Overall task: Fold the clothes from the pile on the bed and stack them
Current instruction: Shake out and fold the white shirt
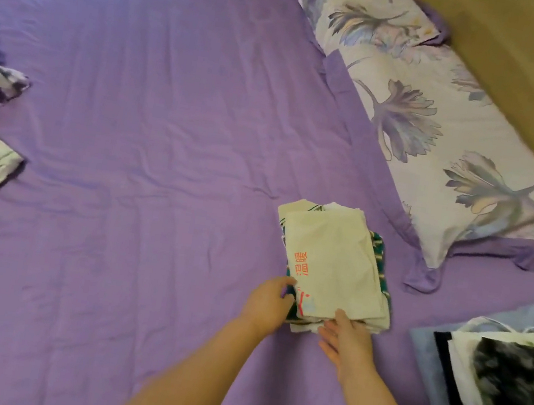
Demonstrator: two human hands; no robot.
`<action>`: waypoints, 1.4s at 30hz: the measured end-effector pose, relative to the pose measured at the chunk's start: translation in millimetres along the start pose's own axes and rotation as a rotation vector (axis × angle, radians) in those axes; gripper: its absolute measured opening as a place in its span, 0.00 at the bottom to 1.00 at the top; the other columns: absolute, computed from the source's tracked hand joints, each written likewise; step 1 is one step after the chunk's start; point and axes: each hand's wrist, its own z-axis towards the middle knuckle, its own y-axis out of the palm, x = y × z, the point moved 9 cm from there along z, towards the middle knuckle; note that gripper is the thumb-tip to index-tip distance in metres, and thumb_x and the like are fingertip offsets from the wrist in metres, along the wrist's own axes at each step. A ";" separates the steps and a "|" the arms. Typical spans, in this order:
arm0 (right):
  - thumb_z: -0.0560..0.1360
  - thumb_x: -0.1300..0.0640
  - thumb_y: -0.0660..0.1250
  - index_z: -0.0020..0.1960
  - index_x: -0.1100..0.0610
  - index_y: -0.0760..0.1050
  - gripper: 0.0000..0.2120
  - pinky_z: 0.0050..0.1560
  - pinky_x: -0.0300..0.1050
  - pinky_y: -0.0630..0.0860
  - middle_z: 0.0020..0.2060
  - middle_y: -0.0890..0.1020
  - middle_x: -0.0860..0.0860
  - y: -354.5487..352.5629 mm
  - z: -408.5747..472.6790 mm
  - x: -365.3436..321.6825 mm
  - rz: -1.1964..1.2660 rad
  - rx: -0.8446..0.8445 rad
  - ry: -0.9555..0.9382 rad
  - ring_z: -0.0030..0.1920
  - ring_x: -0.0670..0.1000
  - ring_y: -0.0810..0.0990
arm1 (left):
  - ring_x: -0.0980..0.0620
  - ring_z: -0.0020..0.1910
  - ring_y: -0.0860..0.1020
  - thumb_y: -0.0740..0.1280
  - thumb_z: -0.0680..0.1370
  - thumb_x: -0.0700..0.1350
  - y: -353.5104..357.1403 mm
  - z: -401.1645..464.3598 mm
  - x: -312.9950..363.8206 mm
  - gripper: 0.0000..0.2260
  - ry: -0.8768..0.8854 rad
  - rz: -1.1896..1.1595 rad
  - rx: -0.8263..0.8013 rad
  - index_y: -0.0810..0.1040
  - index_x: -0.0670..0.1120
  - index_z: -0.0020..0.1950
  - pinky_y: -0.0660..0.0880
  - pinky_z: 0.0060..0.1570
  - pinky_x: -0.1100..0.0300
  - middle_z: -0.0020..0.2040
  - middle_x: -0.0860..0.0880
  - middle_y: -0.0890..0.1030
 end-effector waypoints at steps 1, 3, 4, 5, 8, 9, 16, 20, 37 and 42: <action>0.81 0.58 0.59 0.53 0.57 0.73 0.06 0.41 0.46 0.73 0.44 0.78 0.57 6.3 -6.9 3.9 -0.072 -0.014 -0.045 0.41 0.53 0.78 | 0.48 0.57 0.76 0.59 0.80 0.40 -4.1 -9.9 -14.8 0.18 -0.053 0.018 -0.015 0.71 0.46 0.70 0.71 0.55 0.60 0.63 0.45 0.77; 0.80 0.62 0.59 0.44 0.56 0.73 0.07 0.36 0.41 0.70 0.39 0.77 0.56 29.5 -21.3 17.5 -0.275 -0.104 -0.105 0.36 0.50 0.76 | 0.46 0.62 0.75 0.59 0.81 0.42 -14.1 -31.5 -44.0 0.20 -0.127 0.052 -0.041 0.66 0.45 0.73 0.69 0.60 0.59 0.65 0.44 0.76; 0.79 0.64 0.59 0.41 0.56 0.72 0.10 0.35 0.40 0.69 0.38 0.76 0.56 44.2 -28.3 27.4 -0.389 -0.168 -0.122 0.35 0.49 0.75 | 0.45 0.63 0.75 0.59 0.81 0.41 -20.1 -43.0 -57.9 0.20 -0.158 0.059 -0.044 0.66 0.44 0.73 0.69 0.61 0.58 0.64 0.43 0.77; 0.78 0.65 0.60 0.41 0.56 0.72 0.10 0.36 0.41 0.70 0.37 0.77 0.56 59.3 -36.9 36.6 -0.496 -0.232 -0.138 0.35 0.49 0.75 | 0.44 0.63 0.75 0.60 0.81 0.41 -26.8 -54.6 -71.2 0.20 -0.191 0.051 -0.038 0.66 0.43 0.73 0.69 0.61 0.58 0.64 0.42 0.77; 0.77 0.65 0.63 0.49 0.61 0.75 0.03 0.52 0.53 0.75 0.41 0.79 0.58 100.1 -65.0 60.9 -0.753 -0.356 -0.193 0.43 0.55 0.78 | 0.43 0.63 0.76 0.60 0.80 0.41 -48.9 -91.3 -112.0 0.18 -0.279 -0.011 0.002 0.69 0.41 0.71 0.70 0.62 0.57 0.63 0.39 0.78; 0.77 0.65 0.64 0.52 0.64 0.75 0.05 0.55 0.53 0.74 0.43 0.80 0.59 107.2 -70.0 65.6 -0.813 -0.365 -0.208 0.46 0.56 0.78 | 0.44 0.62 0.76 0.61 0.81 0.42 -53.5 -101.1 -121.4 0.18 -0.298 -0.019 0.011 0.69 0.41 0.70 0.70 0.61 0.57 0.62 0.40 0.78; 0.77 0.60 0.66 0.61 0.64 0.75 0.14 0.57 0.42 0.70 0.58 0.80 0.59 179.4 -145.7 122.1 -1.253 -0.530 -0.388 0.59 0.55 0.78 | 0.43 0.60 0.77 0.62 0.81 0.43 -101.2 -201.5 -218.1 0.15 -0.436 -0.163 0.128 0.73 0.40 0.67 0.72 0.56 0.57 0.60 0.38 0.79; 0.78 0.59 0.64 0.60 0.62 0.75 0.12 0.54 0.41 0.69 0.57 0.80 0.58 219.1 -195.4 174.6 -1.476 -0.652 -0.466 0.58 0.54 0.78 | 0.45 0.55 0.79 0.62 0.80 0.40 -127.7 -271.4 -269.6 0.13 -0.490 -0.255 0.192 0.75 0.38 0.64 0.73 0.54 0.56 0.59 0.37 0.79; 0.80 0.54 0.60 0.65 0.58 0.71 0.16 0.56 0.41 0.70 0.61 0.78 0.55 378.1 -500.7 357.1 -1.758 -0.855 -0.795 0.61 0.54 0.75 | 0.50 0.47 0.76 0.60 0.81 0.42 -296.0 -584.5 -470.8 0.14 -0.540 -0.410 0.437 0.73 0.39 0.65 0.70 0.46 0.62 0.54 0.41 0.79; 0.80 0.53 0.59 0.64 0.57 0.71 0.15 0.54 0.42 0.72 0.59 0.78 0.55 416.1 -567.5 394.4 -1.789 -0.921 -0.820 0.56 0.54 0.77 | 0.50 0.46 0.77 0.60 0.81 0.43 -335.1 -650.7 -513.4 0.13 -0.561 -0.451 0.515 0.74 0.42 0.63 0.71 0.44 0.62 0.51 0.45 0.77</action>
